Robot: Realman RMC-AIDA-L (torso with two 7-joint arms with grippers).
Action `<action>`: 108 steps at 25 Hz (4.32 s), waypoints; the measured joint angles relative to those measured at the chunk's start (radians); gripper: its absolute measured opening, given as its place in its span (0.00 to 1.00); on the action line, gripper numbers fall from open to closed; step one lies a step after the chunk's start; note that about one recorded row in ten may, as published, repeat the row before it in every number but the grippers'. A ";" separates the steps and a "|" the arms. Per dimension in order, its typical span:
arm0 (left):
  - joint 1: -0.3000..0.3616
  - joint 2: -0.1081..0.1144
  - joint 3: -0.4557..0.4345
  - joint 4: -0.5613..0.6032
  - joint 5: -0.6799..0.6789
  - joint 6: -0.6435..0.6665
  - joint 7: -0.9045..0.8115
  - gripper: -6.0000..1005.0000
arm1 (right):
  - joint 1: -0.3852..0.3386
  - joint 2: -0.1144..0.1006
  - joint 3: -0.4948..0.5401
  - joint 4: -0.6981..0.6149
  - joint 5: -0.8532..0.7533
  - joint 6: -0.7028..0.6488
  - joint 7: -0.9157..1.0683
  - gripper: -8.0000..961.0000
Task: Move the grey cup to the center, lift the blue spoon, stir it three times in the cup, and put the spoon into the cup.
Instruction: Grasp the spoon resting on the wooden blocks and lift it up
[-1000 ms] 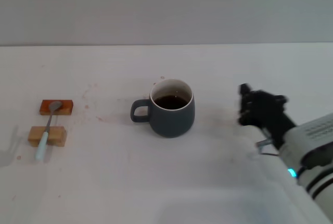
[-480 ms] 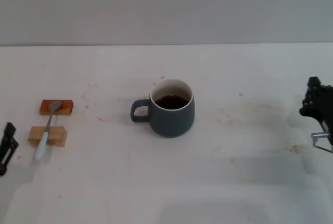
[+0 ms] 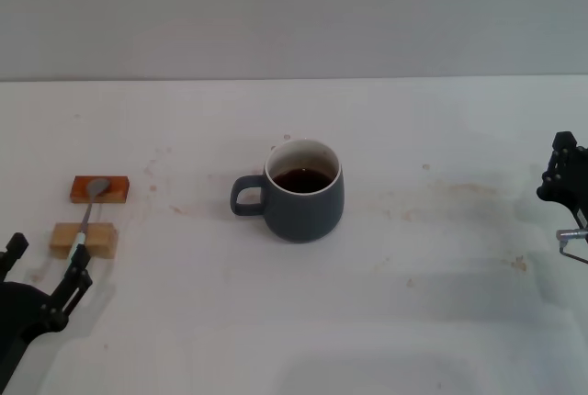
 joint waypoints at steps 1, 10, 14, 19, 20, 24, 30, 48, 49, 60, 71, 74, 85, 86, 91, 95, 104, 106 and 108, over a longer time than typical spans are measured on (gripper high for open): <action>0.000 0.000 0.000 0.000 0.000 0.000 0.000 0.81 | 0.000 0.000 0.000 0.000 0.000 0.000 0.000 0.01; 0.000 0.000 0.014 -0.003 0.000 -0.026 0.002 0.81 | -0.014 0.000 0.038 -0.027 0.000 -0.004 0.004 0.01; -0.009 0.000 0.029 -0.004 0.000 -0.058 0.003 0.81 | -0.015 0.000 0.040 -0.029 0.000 -0.004 0.004 0.01; -0.021 0.000 0.030 -0.004 0.000 -0.093 0.004 0.81 | -0.010 0.000 0.040 -0.029 0.000 -0.005 0.004 0.01; -0.023 0.000 0.030 -0.003 0.000 -0.097 0.004 0.81 | -0.009 0.000 0.040 -0.028 0.000 -0.005 0.005 0.01; -0.029 0.000 0.022 -0.002 0.000 -0.118 0.006 0.81 | -0.009 0.000 0.040 -0.027 0.000 -0.005 0.005 0.01; -0.039 0.000 0.021 0.004 0.000 -0.131 0.008 0.81 | -0.011 0.000 0.040 -0.024 -0.002 -0.005 0.005 0.01; -0.062 0.002 0.028 -0.004 -0.027 -0.178 0.019 0.66 | -0.006 0.000 0.040 -0.023 -0.002 -0.005 0.005 0.01; -0.063 0.002 0.029 -0.004 -0.028 -0.179 0.019 0.64 | -0.005 0.000 0.040 -0.023 -0.002 -0.005 0.005 0.01; -0.062 0.001 0.029 -0.006 -0.028 -0.180 0.014 0.56 | 0.005 -0.001 0.040 -0.030 -0.002 -0.002 0.002 0.01; -0.059 0.001 0.030 -0.009 -0.028 -0.172 0.016 0.44 | 0.008 -0.002 0.040 -0.031 -0.002 -0.002 -0.001 0.01; -0.060 0.001 0.030 -0.009 -0.028 -0.172 0.016 0.43 | 0.008 -0.002 0.040 -0.031 -0.002 -0.003 -0.002 0.01; -0.061 0.004 0.030 -0.006 -0.026 -0.160 0.035 0.27 | 0.008 -0.002 0.040 -0.031 -0.006 -0.005 -0.004 0.01; -0.061 0.004 0.030 -0.006 -0.026 -0.160 0.035 0.25 | 0.008 -0.002 0.040 -0.031 -0.007 -0.005 -0.004 0.01; -0.059 0.003 0.034 -0.007 -0.027 -0.145 0.045 0.19 | 0.005 -0.002 0.039 -0.030 -0.008 -0.005 -0.004 0.01; -0.045 0.006 0.046 -0.041 -0.022 -0.119 0.048 0.18 | 0.005 -0.002 0.039 -0.030 -0.008 -0.005 -0.004 0.01; -0.010 0.019 0.057 -0.145 -0.014 -0.093 0.098 0.18 | -0.002 -0.002 0.035 -0.026 -0.008 -0.005 -0.004 0.01; -0.008 0.022 0.058 -0.159 -0.010 -0.094 0.097 0.18 | -0.004 -0.001 0.035 -0.026 -0.008 -0.010 -0.004 0.01; -0.007 0.028 0.060 -0.186 0.004 -0.109 0.090 0.18 | -0.005 0.000 0.035 -0.026 -0.006 -0.017 -0.004 0.01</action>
